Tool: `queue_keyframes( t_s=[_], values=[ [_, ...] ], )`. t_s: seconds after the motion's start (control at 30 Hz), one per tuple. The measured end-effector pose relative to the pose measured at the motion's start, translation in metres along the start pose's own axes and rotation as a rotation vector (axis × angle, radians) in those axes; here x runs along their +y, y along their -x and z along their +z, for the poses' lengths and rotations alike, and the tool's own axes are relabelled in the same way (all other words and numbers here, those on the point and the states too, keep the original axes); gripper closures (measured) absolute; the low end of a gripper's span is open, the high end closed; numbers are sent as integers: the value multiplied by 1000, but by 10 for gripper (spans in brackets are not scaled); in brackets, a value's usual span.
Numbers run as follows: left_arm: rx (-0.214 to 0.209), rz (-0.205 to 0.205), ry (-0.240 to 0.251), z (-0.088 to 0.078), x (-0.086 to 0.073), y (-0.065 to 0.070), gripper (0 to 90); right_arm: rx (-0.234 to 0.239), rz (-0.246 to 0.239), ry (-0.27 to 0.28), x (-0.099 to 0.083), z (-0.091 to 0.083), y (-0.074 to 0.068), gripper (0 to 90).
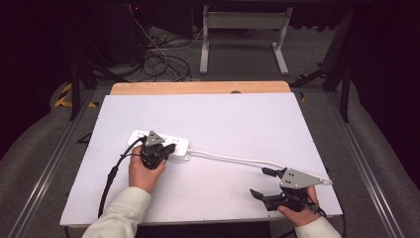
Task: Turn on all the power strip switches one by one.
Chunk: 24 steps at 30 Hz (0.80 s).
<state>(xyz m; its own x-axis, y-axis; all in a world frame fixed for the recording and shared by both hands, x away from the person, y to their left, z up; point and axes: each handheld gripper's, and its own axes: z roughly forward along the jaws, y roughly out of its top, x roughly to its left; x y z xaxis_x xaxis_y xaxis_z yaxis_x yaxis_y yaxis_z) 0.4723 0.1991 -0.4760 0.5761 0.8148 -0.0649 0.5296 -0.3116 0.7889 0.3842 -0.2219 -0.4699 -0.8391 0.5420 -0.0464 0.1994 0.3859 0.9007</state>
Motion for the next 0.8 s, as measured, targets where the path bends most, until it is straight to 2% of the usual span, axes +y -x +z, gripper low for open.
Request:
queue_keyframes(
  t_s=[0.07, 0.1, 0.23, 0.37, 0.43, 0.5, 0.57, 0.7, 0.8],
  values=[
    [1, 23, 12, -1, -1, 0, 900, -1, 4, 0, 0, 0, 0, 201],
    [-12, 13, 28, -2, -1, -1, 900, -1, 5, 0, 0, 0, 0, 200],
    [-4, 5, 32, -6, 4, 2, 900, -2, 9, -3, 0, 1, 1, 199],
    [-20, 13, 66, -17, 11, 7, 899, -3, 8, -3, -1, 1, 2, 199],
    [-15, 38, 87, -26, 15, 11, 898, -1, 9, -3, -1, 1, 2, 199],
    [-24, 30, 94, -28, 16, 13, 897, -1, 9, -3, -1, 1, 2, 199],
    [-22, 28, 112, -33, 17, 14, 776, -2, 7, -3, -1, 1, 2, 199],
    [-39, 10, 122, -41, 18, 14, 758, -5, 7, -6, -1, 0, 2, 199],
    [-59, 11, 138, -50, 19, 15, 725, -5, 8, -4, -1, 0, 2, 199]
  ],
)
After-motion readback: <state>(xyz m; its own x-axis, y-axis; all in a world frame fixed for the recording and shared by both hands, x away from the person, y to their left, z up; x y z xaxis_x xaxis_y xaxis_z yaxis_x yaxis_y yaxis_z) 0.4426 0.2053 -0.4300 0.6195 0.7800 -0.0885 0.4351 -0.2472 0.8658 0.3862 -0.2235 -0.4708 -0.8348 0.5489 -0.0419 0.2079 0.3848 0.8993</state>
